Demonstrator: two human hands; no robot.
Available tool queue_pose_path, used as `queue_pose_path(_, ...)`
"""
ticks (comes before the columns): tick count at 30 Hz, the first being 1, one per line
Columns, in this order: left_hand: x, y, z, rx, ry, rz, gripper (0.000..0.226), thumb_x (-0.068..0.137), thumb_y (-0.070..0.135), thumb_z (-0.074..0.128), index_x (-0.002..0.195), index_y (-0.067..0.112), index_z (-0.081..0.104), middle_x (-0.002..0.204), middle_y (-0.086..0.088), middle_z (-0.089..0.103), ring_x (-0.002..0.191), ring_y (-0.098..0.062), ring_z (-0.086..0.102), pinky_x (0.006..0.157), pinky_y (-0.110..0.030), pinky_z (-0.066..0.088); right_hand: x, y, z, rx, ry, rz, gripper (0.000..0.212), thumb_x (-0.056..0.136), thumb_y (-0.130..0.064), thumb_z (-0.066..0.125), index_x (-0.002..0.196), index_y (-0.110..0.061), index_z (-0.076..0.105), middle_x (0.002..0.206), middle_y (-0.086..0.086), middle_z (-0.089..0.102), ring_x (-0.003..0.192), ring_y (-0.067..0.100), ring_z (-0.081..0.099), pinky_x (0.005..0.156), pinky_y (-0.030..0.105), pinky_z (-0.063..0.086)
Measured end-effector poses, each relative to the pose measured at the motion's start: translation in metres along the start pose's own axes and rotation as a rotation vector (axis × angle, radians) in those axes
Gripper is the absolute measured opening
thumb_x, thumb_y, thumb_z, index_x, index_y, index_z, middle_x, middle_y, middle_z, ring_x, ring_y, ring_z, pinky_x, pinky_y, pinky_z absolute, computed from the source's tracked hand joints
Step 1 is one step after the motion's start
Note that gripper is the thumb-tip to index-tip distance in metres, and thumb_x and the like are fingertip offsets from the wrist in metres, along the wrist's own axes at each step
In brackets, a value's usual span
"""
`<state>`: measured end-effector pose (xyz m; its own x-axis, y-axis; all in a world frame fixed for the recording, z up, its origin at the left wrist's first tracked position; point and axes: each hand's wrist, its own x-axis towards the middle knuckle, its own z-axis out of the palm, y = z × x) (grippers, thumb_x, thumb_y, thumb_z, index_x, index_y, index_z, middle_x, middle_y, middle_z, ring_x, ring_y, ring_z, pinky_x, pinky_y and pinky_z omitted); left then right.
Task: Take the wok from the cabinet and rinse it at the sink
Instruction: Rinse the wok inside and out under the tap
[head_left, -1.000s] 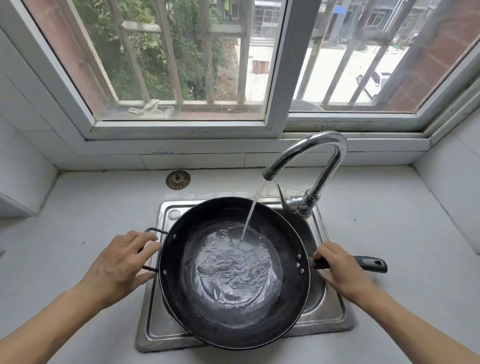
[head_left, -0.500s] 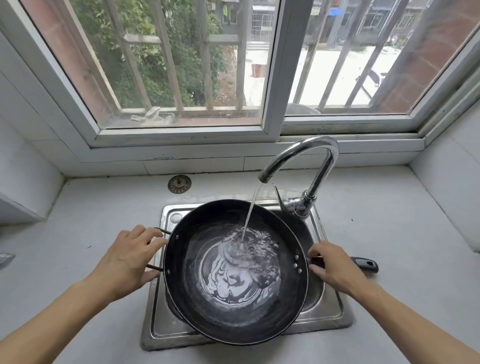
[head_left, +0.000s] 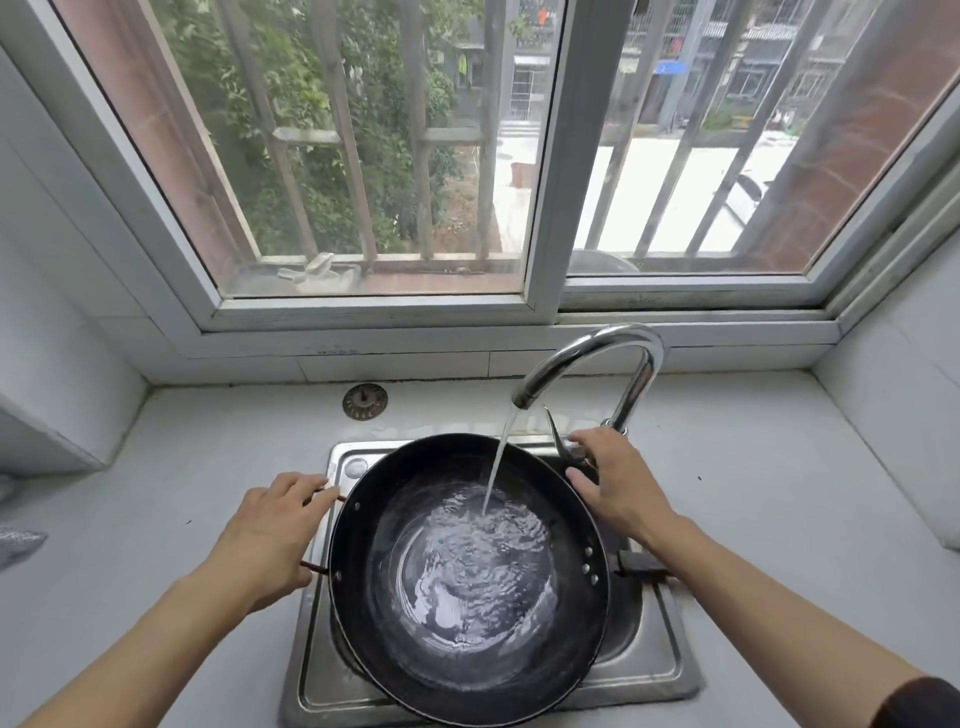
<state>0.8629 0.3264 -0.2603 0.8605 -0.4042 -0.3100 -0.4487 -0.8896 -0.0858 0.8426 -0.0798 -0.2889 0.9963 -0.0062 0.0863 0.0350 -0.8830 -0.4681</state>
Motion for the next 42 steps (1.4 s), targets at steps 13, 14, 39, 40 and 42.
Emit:
queue_pose_path(13, 0.0, -0.001, 0.026, -0.023, 0.113, 0.002, 0.097, 0.025, 0.045, 0.092, 0.114, 0.024, 0.059, 0.112, 0.005, 0.064, 0.097, -0.022, 0.065, 0.067, -0.035, 0.055, 0.037, 0.002, 0.035, -0.189, -0.247, -0.05, 0.073, 0.097, -0.046, 0.048, 0.154, -0.016, 0.015, 0.163, 0.004, 0.006, 0.148, 0.02, 0.01, 0.118, 0.03, 0.012)
queue_pose_path(14, 0.0, 0.0, 0.025, -0.02, 0.112, -0.005, 0.097, 0.024, 0.044, 0.092, 0.114, 0.024, 0.059, 0.112, 0.004, 0.064, 0.096, -0.022, 0.064, 0.067, -0.035, 0.055, 0.037, 0.004, 0.037, -0.18, -0.25, -0.044, 0.073, 0.097, -0.045, 0.048, 0.154, -0.016, 0.013, 0.163, 0.003, 0.005, 0.149, 0.019, 0.009, 0.117, 0.028, 0.012)
queue_pose_path(39, -0.002, 0.007, 0.032, -0.044, 0.147, -0.045, 0.085, 0.041, 0.029, 0.089, 0.119, 0.021, 0.057, 0.122, 0.002, 0.059, 0.107, -0.027, 0.057, 0.074, -0.038, 0.053, 0.044, 0.005, 0.04, -0.186, -0.094, -0.033, 0.062, 0.098, -0.036, 0.047, 0.149, -0.009, 0.023, 0.137, 0.013, 0.045, 0.119, 0.031, 0.05, 0.099, 0.039, 0.046)
queue_pose_path(40, -0.002, 0.007, 0.033, -0.041, 0.145, -0.05, 0.085, 0.041, 0.028, 0.088, 0.12, 0.022, 0.056, 0.122, 0.002, 0.058, 0.108, -0.026, 0.056, 0.075, -0.038, 0.053, 0.043, 0.005, 0.041, -0.192, -0.093, -0.037, 0.063, 0.098, -0.036, 0.048, 0.149, -0.01, 0.022, 0.134, 0.013, 0.045, 0.116, 0.031, 0.05, 0.097, 0.039, 0.047)
queue_pose_path(42, -0.002, 0.007, 0.034, -0.042, 0.14, -0.056, 0.085, 0.042, 0.027, 0.087, 0.121, 0.022, 0.056, 0.124, 0.003, 0.057, 0.109, -0.026, 0.055, 0.077, -0.037, 0.052, 0.039, 0.008, 0.04, -0.193, -0.098, -0.035, 0.065, 0.096, -0.034, 0.051, 0.149, -0.013, 0.021, 0.132, 0.013, 0.043, 0.114, 0.032, 0.049, 0.095, 0.039, 0.046)
